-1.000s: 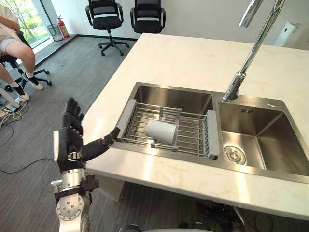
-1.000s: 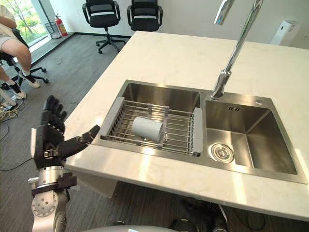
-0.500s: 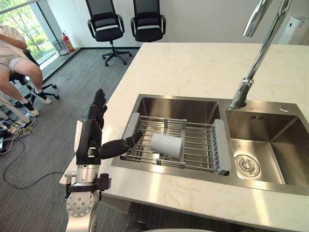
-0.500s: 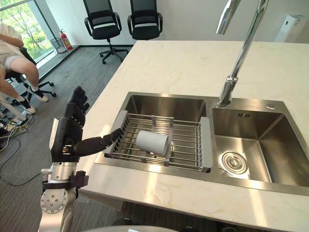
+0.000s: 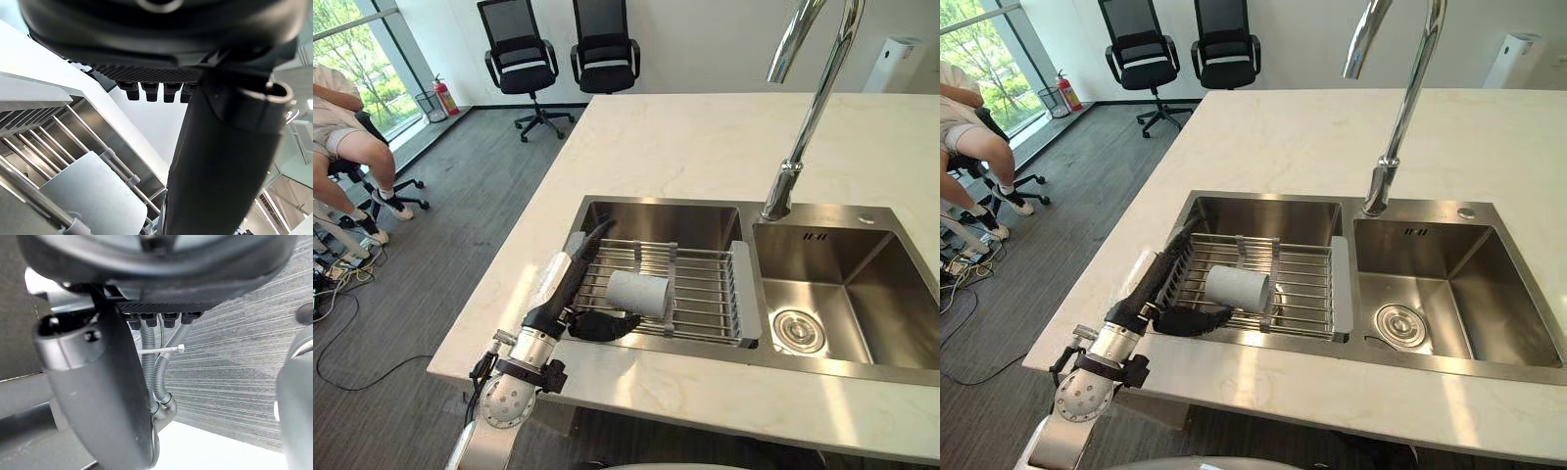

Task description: Walk over to the sink, pick up the cup, carry it to the dishwasher, place the cup inside the dishwasher, then close the dishwasher door

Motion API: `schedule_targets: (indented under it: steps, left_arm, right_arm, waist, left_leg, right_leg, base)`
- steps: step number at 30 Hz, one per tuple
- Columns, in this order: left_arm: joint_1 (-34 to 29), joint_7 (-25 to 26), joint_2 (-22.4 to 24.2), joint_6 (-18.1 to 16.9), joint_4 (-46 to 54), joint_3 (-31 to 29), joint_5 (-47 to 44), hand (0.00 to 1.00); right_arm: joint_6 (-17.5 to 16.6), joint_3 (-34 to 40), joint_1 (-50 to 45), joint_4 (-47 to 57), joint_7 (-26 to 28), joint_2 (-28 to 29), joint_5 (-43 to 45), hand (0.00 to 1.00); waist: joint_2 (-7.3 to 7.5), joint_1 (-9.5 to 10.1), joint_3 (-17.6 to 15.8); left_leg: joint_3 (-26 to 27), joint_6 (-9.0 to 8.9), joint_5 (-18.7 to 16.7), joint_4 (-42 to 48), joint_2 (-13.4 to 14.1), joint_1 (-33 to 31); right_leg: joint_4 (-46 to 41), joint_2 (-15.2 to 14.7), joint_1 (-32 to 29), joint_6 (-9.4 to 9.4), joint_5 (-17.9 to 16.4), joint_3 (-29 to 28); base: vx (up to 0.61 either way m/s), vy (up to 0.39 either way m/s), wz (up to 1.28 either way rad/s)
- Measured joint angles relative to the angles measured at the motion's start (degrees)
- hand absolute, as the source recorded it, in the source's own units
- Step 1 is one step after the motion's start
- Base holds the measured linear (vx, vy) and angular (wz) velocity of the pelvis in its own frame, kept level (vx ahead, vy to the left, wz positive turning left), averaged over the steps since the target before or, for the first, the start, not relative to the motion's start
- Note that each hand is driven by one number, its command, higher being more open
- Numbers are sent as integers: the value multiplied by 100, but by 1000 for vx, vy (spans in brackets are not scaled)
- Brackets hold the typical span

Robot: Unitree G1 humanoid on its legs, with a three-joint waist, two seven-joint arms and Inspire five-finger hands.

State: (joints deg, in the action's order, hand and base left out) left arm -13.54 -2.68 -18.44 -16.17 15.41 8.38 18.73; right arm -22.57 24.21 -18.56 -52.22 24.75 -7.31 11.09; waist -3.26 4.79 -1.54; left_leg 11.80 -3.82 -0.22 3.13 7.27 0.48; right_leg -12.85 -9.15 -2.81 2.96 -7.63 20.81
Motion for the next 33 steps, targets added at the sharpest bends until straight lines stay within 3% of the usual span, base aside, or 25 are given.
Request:
schedule_targets:
  steps: [6,24,33]
  left_arm:
    - [187,23,-145,366,-16,119,51,100]
    - [1222,18,-610,580,-577,130,45,100]
    - [1811,-157,-805,792,-1037,405,34,100]
  right_arm:
    - [13,-106,-12,0,87,16,-1,100]
    - [231,-93,-224,92,270,40,-121,100]
    - [322,-90,-213,200,417,-22,-127,100]
  waist:
    - [57,-73,87]
    - [106,-170,120]
    - [103,-258,123]
  left_leg:
    - [52,-3,3,-87,-55,7]
    - [143,0,-3,-118,-78,-6]
    - [142,2,-2,-170,-140,0]
  right_leg:
    - [99,-1,-2,48,176,-38]
    - [-12,-28,-61,87,218,-103]
    - [-169,-103,-136,107,132,-120]
  base:
    - [-14,38,-2]
    - [-14,8,-2]
    - [0,0,0]
